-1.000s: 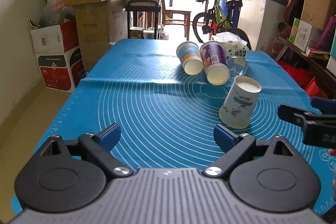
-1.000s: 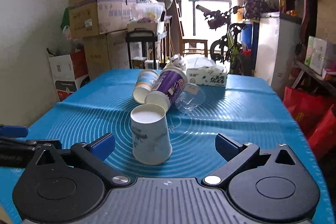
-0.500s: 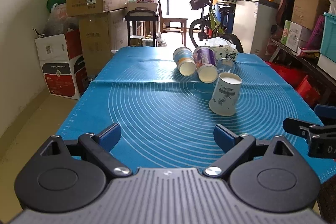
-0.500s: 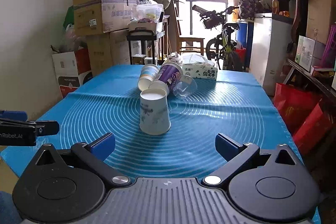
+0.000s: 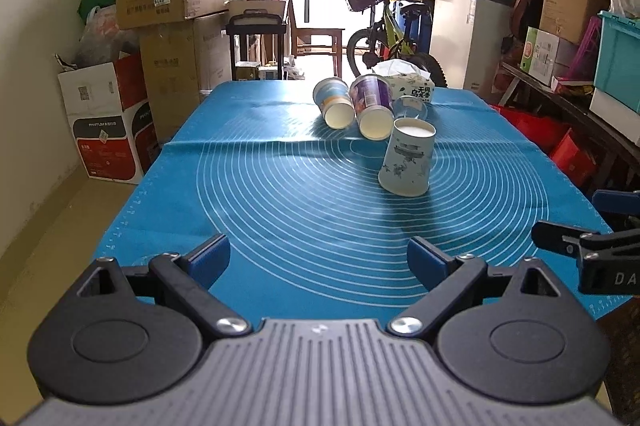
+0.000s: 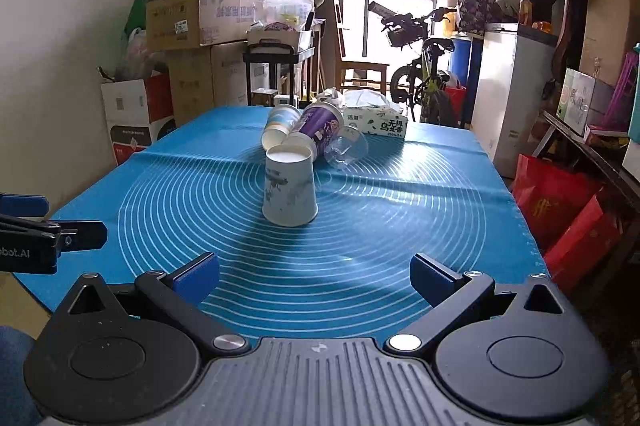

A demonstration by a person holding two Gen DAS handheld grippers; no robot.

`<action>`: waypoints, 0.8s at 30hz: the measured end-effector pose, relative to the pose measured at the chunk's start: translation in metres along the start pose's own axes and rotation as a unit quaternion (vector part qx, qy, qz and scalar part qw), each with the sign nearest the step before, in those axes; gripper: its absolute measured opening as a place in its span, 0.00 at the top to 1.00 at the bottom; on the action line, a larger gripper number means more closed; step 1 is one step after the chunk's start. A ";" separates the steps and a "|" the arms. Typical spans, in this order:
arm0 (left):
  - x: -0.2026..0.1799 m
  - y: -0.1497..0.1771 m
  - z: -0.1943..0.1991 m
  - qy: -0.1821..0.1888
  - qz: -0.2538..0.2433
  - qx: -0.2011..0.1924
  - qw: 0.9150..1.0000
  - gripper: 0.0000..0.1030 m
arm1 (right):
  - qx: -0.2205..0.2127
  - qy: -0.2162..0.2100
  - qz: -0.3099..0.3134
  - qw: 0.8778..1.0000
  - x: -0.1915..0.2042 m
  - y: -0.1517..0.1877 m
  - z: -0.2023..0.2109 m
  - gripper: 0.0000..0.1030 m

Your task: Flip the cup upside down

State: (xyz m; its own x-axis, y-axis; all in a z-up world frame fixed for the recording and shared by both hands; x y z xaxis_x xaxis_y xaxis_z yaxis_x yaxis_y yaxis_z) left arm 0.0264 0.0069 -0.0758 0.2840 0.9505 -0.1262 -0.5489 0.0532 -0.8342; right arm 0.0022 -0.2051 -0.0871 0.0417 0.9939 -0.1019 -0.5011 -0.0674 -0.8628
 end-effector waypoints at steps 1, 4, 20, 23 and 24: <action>0.000 0.001 0.000 -0.001 0.000 0.000 1.000 0.08 | -0.001 0.000 -0.001 1.000 0.000 0.000 0.001 0.00; 0.001 0.003 0.001 -0.003 0.001 0.002 1.000 0.08 | 0.001 0.002 0.001 1.000 -0.001 0.000 0.003 0.00; 0.001 0.002 0.002 0.003 0.000 -0.001 1.000 0.08 | 0.004 0.000 -0.001 1.000 -0.004 0.001 0.004 0.00; 0.000 0.003 0.002 0.003 -0.001 0.000 1.000 0.08 | 0.003 -0.001 0.002 1.000 -0.002 0.001 0.003 0.00; 0.000 0.003 0.002 0.002 -0.002 0.000 1.000 0.08 | 0.003 -0.001 0.002 1.000 -0.002 0.001 0.003 0.00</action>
State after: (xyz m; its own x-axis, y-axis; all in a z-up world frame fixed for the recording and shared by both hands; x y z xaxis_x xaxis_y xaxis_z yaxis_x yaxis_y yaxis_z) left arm 0.0233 0.0073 -0.0770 0.2893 0.9491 -0.1246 -0.5476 0.0573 -0.8348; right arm -0.0011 -0.2071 -0.0859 0.0373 0.9939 -0.1040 -0.5060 -0.0710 -0.8596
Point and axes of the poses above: each gripper's, at about its wrist camera, not at the fingertips, and z roughly against the way its jaws point, x to its left, y to its underside, the point moved 5 cm from there along -z, roughly the way its jaws point, and after that the axes turned 13 degrees about y, right-handed, at the moved point
